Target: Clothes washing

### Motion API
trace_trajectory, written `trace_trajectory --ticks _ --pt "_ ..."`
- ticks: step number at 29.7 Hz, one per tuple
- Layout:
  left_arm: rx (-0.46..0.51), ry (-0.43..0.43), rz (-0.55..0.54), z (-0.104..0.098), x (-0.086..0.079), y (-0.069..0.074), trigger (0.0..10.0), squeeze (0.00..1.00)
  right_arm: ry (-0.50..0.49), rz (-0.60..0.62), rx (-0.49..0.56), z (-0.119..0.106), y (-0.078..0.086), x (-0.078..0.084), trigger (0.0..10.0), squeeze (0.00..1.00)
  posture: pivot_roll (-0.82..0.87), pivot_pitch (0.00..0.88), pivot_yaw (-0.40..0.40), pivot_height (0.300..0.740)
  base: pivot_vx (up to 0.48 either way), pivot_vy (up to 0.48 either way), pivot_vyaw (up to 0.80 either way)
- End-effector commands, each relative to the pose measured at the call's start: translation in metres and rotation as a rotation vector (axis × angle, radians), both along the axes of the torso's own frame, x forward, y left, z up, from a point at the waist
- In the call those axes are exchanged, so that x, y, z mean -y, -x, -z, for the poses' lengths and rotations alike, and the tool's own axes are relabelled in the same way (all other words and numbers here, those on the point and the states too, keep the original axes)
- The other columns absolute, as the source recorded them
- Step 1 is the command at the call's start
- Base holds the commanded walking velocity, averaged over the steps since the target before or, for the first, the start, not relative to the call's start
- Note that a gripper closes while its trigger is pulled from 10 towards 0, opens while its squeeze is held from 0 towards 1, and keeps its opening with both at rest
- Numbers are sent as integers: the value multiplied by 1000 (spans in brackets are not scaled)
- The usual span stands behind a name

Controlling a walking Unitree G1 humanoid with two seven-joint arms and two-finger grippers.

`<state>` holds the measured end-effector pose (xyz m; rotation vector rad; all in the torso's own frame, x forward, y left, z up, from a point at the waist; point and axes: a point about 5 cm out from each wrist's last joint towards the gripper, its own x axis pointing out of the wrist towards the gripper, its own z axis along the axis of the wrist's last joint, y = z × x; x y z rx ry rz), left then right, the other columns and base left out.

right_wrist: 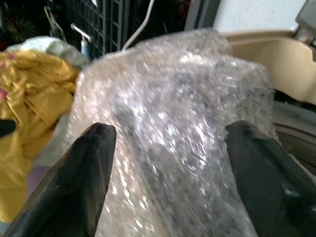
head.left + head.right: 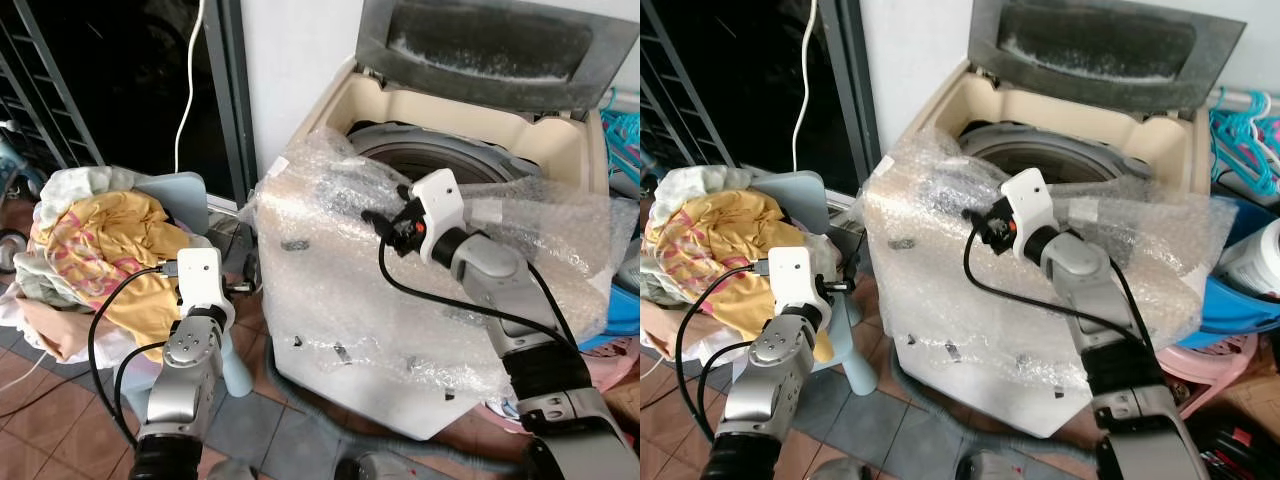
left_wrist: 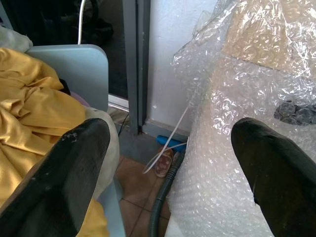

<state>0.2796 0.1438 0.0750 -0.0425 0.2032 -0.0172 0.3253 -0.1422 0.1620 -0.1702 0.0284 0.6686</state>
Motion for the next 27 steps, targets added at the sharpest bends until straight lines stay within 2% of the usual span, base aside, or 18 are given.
trace_trajectory --ticks 1,5,8,9,11,12,14,15,17,18,19,20,21,22,25,27 --pt "-1 0 3 -1 1 -1 10000 0 -39 -46 27 -9 3 -8 10000 1000 -38 0 -2 740 0 0 0" --pt "3 11 -11 -2 0 -1 10000 0 -95 -61 92 -8 17 -29 10000 1000 -29 0 -5 740 0 0 0" --pt "2 14 -16 -2 0 -1 10000 0 -112 -8 132 -8 22 -34 10000 1000 -26 0 -9 740 0 0 0" --pt "-1 12 -18 -2 -1 0 10000 0 -113 87 188 -9 25 -35 10000 1000 -26 0 -9 740 0 480 0" --pt "-4 11 -17 -1 0 0 10000 0 -94 179 266 -11 28 -35 10000 1000 -26 0 -9 740 0 480 0" --pt "-4 11 -17 -1 0 0 10000 0 -94 179 266 -11 28 -35 10000 1000 -26 0 -9 740 0 480 0" --pt "-4 12 -13 -1 0 0 10000 0 -73 294 344 -19 26 -30 10000 1000 -30 0 -6 740 0 480 0" --pt "-6 11 -9 -1 1 0 10000 0 -35 359 407 -26 25 -26 10000 878 -30 0 -6 740 0 480 0" --pt "-6 11 -9 -1 1 0 10000 0 -29 383 434 -30 24 -24 10000 686 -30 0 -6 740 0 480 0" --pt "-6 11 -8 -1 1 0 10000 0 -34 384 435 -30 24 -24 10000 686 -30 0 -6 740 0 480 0" --pt "-7 12 -8 -1 2 -1 10000 0 -39 385 434 -31 24 -24 10000 310 -34 0 -6 740 0 480 0" --pt "-7 12 -8 -1 2 -1 10000 0 -39 385 434 -31 24 -24 10000 310 -34 0 -6 740 0 480 0" --pt "-7 12 -8 -1 2 -1 10000 0 -43 384 427 -29 24 -25 10000 43 -33 0 -9 740 0 480 0" --pt "-8 13 -9 -1 2 -1 10000 0 -50 365 397 -25 24 -27 10000 0 -32 0 -10 740 0 480 0" --pt "-9 13 -11 -1 2 -1 10000 0 -58 344 364 -20 25 -29 10000 0 -31 0 -11 740 0 480 0" --pt "-10 13 -16 0 2 -1 10000 0 -76 318 304 -9 27 -34 10000 0 -28 0 -14 740 0 480 0"
